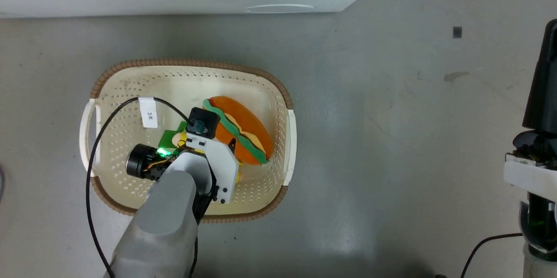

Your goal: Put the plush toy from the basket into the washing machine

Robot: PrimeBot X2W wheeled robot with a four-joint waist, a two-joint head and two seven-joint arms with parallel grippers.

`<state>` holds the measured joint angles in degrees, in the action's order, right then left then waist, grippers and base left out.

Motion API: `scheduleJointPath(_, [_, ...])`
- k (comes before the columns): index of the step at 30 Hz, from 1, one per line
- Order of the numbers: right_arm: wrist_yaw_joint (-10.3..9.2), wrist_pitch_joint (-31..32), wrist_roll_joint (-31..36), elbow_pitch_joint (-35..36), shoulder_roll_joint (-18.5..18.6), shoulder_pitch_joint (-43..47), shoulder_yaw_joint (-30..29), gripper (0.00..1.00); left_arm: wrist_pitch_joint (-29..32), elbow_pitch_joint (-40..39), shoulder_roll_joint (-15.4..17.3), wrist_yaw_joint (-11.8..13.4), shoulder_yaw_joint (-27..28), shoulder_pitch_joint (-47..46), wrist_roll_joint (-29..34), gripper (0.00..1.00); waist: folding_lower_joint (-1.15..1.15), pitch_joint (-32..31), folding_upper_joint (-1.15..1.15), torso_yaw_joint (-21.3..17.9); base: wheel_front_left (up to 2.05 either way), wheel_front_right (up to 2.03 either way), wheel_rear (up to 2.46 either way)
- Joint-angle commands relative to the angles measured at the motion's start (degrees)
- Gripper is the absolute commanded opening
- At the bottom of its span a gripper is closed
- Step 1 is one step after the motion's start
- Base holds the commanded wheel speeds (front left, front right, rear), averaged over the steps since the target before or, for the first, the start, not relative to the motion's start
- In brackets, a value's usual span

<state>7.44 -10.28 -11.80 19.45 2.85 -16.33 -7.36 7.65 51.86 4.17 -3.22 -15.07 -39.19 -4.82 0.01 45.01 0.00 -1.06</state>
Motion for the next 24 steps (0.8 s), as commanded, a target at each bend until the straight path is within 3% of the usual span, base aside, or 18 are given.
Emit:
scheduleJointPath(1, [0.04,-0.49,-0.47,0.87,0.02,-1.57,-0.3,1.0,0.29,1.19,0.2,-0.39,-0.43,-1.71,-0.33,1.0,-0.01,0.8,0.0,-0.09,0.0,0.0,0.0])
scheduleJointPath(24, [0.04,-3.23,-3.91,6.04,0.02,-6.39,-2.92,1.0,-0.15,14.73,0.52,-1.31,-6.28,-12.36,-2.83,1.0,-0.01,11.63,0.0,-0.42,0.0,0.0,0.0])
